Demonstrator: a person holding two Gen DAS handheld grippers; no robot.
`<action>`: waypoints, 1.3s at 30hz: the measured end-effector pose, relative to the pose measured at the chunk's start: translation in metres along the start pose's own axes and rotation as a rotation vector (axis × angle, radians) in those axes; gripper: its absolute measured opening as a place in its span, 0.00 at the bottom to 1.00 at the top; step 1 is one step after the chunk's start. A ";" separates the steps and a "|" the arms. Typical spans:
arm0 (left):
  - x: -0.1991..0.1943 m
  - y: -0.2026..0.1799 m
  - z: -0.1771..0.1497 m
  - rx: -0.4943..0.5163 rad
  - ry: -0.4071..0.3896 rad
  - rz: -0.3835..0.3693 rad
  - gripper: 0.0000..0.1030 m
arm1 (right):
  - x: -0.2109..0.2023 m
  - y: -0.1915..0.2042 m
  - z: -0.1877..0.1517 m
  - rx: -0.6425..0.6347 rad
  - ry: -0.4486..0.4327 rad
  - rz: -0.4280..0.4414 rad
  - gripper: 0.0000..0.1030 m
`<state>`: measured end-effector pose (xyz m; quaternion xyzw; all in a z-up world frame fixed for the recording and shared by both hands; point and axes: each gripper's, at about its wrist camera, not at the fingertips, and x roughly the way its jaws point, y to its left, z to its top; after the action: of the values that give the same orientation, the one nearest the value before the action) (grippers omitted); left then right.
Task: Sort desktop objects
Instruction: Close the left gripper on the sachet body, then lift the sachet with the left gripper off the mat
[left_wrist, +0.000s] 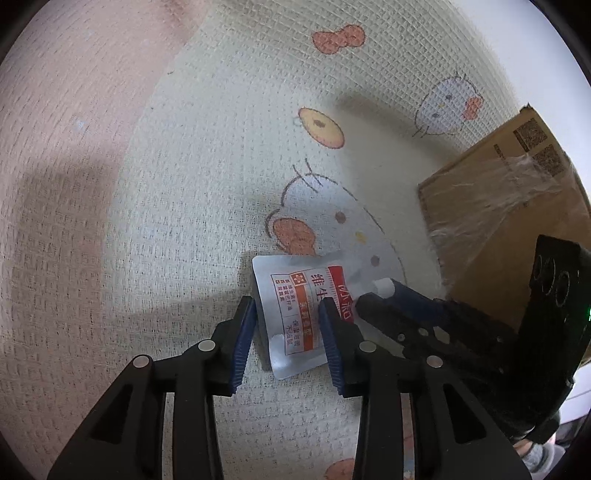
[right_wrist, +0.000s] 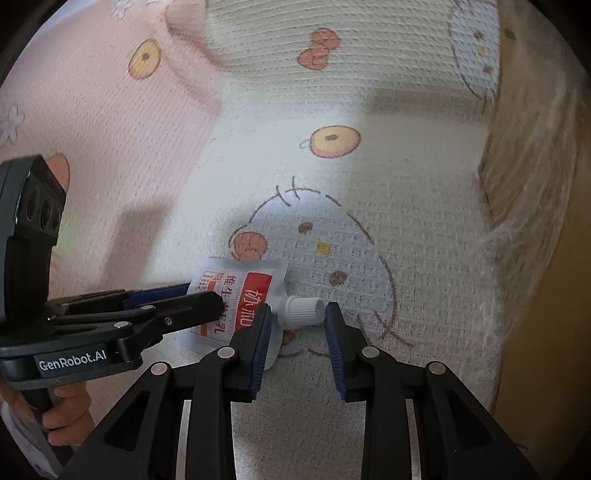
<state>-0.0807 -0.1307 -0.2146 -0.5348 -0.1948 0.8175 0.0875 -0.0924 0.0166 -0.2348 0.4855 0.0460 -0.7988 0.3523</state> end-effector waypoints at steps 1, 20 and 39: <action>-0.001 0.001 0.001 -0.015 0.003 -0.003 0.38 | -0.001 0.003 0.000 -0.014 0.000 -0.008 0.25; -0.086 -0.033 0.007 0.000 -0.188 0.011 0.28 | -0.064 0.035 0.018 -0.141 -0.165 -0.075 0.26; -0.203 -0.141 0.021 0.233 -0.466 -0.009 0.28 | -0.217 0.058 0.041 -0.178 -0.522 -0.142 0.26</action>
<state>-0.0251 -0.0783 0.0211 -0.3175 -0.1166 0.9352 0.1051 -0.0268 0.0684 -0.0222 0.2261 0.0574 -0.9123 0.3364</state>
